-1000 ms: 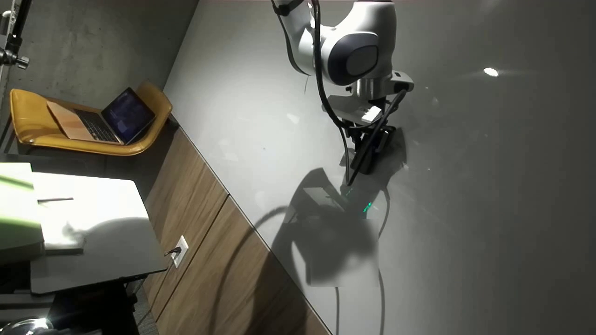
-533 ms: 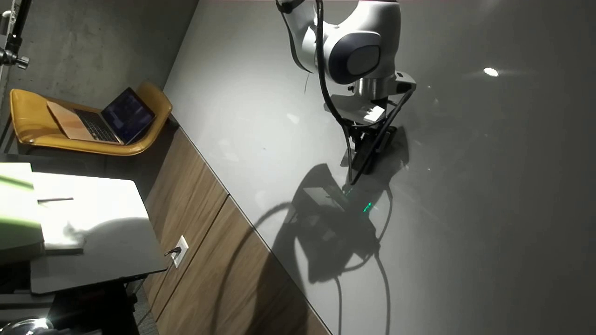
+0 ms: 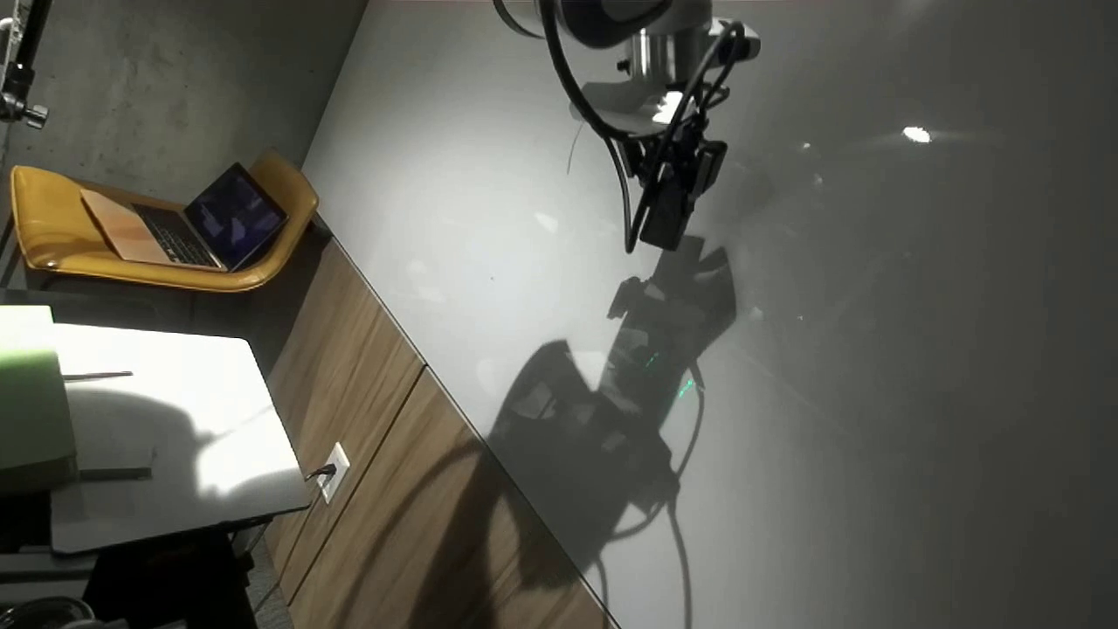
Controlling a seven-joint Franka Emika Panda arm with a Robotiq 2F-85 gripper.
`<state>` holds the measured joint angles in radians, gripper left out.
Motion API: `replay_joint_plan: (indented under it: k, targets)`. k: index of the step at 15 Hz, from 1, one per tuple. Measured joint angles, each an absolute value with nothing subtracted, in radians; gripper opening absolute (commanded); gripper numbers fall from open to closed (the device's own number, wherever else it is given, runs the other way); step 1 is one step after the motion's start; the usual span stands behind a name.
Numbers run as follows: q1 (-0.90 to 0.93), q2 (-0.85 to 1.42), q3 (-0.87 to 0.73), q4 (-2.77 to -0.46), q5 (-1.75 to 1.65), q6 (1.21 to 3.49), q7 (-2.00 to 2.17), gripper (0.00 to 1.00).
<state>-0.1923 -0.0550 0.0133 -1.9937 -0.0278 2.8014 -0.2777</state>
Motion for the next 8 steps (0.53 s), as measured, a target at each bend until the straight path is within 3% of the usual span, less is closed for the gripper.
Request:
replay_joint_plan:
  k: [8]
  targets:
    - [-0.075,-0.485,0.041,-2.22,-0.068,2.648,-0.168,0.28]
